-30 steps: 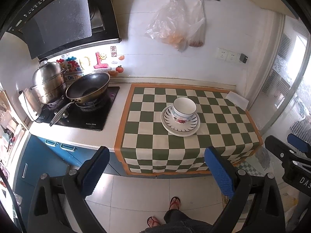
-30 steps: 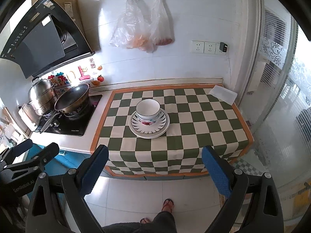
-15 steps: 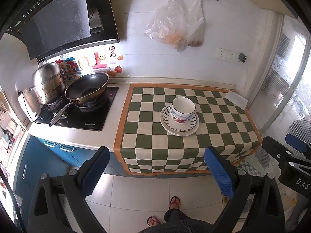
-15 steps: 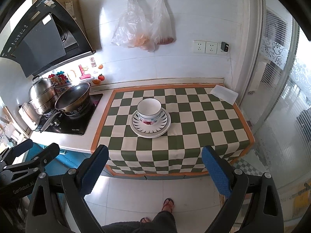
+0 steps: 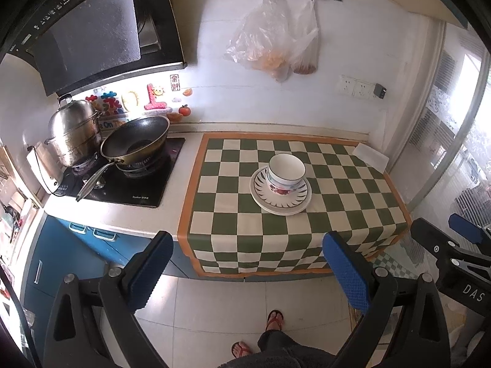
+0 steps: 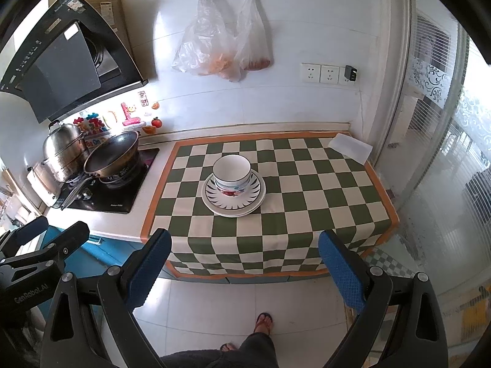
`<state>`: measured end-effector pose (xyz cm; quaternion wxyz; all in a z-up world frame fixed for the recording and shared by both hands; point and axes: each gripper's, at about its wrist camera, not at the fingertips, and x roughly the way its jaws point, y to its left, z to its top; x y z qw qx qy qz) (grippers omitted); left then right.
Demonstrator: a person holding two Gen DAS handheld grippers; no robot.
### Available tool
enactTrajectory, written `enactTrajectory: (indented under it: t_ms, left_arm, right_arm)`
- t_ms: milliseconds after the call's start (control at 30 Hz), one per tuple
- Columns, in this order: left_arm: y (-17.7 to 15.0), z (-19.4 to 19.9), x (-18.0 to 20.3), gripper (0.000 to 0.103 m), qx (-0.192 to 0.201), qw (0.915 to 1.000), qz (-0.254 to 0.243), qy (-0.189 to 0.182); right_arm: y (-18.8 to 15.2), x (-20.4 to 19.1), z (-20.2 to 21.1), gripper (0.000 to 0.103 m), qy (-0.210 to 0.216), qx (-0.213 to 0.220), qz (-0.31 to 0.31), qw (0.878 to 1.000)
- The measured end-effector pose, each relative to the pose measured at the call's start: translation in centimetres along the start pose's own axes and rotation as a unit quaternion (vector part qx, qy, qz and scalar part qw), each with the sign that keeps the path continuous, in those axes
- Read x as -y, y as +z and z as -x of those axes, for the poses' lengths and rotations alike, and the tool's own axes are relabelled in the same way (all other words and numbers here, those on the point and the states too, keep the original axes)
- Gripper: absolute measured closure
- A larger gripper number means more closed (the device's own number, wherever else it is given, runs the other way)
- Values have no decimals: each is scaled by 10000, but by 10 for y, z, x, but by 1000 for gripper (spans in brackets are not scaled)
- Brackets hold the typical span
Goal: Organize plates and bowls
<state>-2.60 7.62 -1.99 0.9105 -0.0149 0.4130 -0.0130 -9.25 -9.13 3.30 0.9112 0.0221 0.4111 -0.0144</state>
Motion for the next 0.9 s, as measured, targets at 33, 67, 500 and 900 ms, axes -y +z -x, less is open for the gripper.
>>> enactTrajectory:
  t_ms: [33, 67, 500, 900]
  left_arm:
    - [0, 0, 0, 3, -8, 10000, -3, -2]
    - [1, 0, 1, 3, -11, 10000, -10, -2]
    - [-1, 1, 4, 3, 26, 10000, -58, -27]
    - [-4, 5, 7, 3, 74, 9999, -98, -34]
  right_arm:
    - [0, 0, 0, 4, -5, -3, -3, 10000]
    - [-1, 0, 0, 4, -11, -8, -7, 10000]
    - [-4, 4, 1, 4, 8, -17, -49, 10000]
    - [-7, 6, 4, 4, 7, -26, -78, 10000]
